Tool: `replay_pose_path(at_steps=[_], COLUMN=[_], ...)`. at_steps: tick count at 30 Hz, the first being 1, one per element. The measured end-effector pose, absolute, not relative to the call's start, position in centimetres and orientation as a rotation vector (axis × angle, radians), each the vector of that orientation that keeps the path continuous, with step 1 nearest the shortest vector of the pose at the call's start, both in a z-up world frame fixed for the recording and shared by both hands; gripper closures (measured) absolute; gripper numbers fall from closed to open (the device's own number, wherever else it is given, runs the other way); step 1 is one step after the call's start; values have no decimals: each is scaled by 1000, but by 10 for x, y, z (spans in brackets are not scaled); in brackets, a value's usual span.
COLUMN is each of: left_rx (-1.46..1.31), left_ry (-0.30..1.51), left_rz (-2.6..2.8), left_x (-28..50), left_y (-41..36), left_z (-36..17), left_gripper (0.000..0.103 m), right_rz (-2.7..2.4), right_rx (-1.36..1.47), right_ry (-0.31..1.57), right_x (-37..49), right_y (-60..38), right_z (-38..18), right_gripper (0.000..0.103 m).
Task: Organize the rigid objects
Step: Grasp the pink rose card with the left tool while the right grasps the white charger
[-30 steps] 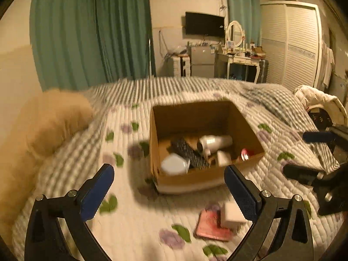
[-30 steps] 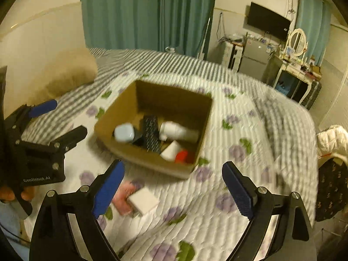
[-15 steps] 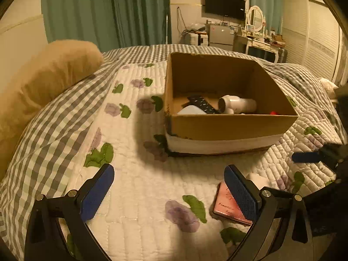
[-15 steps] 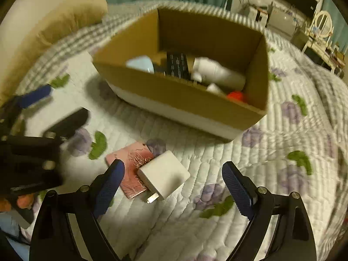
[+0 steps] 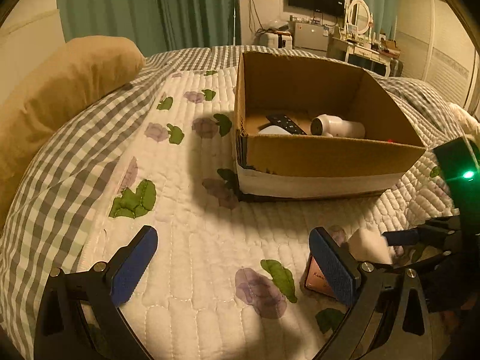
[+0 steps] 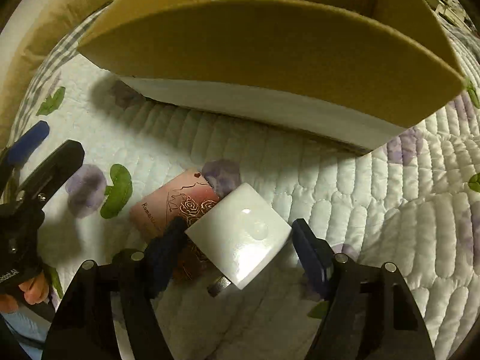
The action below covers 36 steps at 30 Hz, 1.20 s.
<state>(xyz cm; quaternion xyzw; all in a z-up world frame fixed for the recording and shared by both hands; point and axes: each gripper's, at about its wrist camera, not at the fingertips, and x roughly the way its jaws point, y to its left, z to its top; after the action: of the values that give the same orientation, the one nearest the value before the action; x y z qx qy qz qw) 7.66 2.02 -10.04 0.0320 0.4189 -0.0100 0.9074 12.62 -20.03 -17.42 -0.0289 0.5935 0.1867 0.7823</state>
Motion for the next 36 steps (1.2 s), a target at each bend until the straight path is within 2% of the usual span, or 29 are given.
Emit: replay_pose_path(at_steps=[10,16,22,24,26,36], left_rx=[112,119,205,216,218,160], left_ry=[971,1080,1111,1110,1102,1032], left_rz=[-164,-238,-218,-234,-244,-271], left_x=[67,75,85,85,82,62], left_y=[-32,-60,-78,-83,-84,-65], left_z=[-119,-146,-173,-173,-171,-134], left_gripper=[0,0,1,8,23,30], right_rz=[310,289,301,302,302,298], right_rx=[-180,-165,-143,-139,-137,-139], right_ry=[1141,1158,1161,1162,1162,1125], right_x=[102,114,112,111,111,105], right_y=[-240,-253,-255,-257,-257,-255], right_z=[-114,-118,-123,-124,-124,-112], right_gripper=[32,32,32,32,32,32])
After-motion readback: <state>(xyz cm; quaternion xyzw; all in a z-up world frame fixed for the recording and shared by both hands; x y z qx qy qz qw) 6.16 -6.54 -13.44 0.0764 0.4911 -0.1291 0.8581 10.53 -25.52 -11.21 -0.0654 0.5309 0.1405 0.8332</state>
